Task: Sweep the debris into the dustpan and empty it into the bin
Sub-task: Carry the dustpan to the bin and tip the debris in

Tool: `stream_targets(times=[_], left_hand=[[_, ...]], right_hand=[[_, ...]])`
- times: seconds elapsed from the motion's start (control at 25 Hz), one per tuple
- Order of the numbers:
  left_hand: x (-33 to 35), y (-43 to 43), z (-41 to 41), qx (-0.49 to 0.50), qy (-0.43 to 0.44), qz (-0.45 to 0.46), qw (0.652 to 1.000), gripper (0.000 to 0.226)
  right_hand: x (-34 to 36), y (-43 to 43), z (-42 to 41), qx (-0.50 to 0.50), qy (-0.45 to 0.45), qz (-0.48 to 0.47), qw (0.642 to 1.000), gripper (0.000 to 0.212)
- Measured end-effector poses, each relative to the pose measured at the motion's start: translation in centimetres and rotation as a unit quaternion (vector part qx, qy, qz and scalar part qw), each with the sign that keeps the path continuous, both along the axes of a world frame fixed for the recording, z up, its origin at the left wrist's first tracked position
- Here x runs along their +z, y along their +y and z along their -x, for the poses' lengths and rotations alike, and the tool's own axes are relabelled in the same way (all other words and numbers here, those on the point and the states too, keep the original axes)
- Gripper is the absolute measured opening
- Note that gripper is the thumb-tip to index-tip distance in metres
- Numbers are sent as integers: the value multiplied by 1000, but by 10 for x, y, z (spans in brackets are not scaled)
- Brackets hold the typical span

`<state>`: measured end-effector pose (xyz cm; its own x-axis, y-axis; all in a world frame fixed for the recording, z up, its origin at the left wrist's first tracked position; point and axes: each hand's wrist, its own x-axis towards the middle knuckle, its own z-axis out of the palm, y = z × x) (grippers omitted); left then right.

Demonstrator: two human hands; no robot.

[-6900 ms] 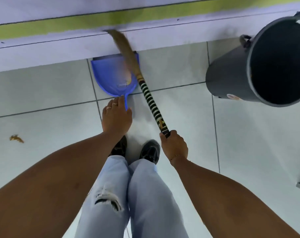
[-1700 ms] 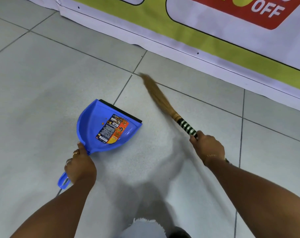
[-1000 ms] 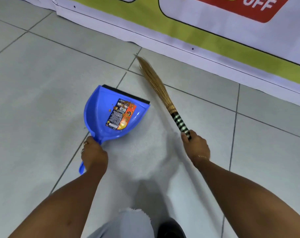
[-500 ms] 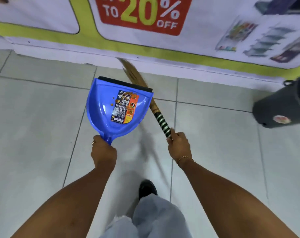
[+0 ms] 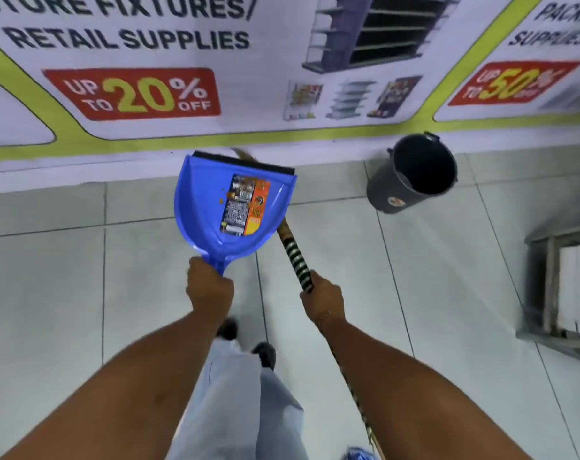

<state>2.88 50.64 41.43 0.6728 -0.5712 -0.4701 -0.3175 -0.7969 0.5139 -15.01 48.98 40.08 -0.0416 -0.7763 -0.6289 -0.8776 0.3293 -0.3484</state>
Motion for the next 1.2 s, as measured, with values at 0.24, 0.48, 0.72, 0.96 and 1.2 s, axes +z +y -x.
stream_targets(times=[0.24, 0.48, 0.72, 0.96, 1.2], left_hand=[[-16, -95, 50, -115, 11, -47, 992, 38], [-48, -224, 103, -198, 0, -69, 978, 33], [-84, -336, 182, -234, -3, -95, 968, 31], [-129, -404, 289, -290, -27, -123, 949, 29], [-154, -449, 409, -328, -41, -145, 933, 31]], right_hand=[[-8, -64, 89, -7, 40, -28, 999, 55], [-43, -155, 172, -36, 107, -88, 990, 58], [-82, -261, 270, -16, 144, -122, 982, 52], [-123, -341, 365, 63, 141, -166, 974, 55], [-141, -409, 442, 199, 143, -182, 952, 52]])
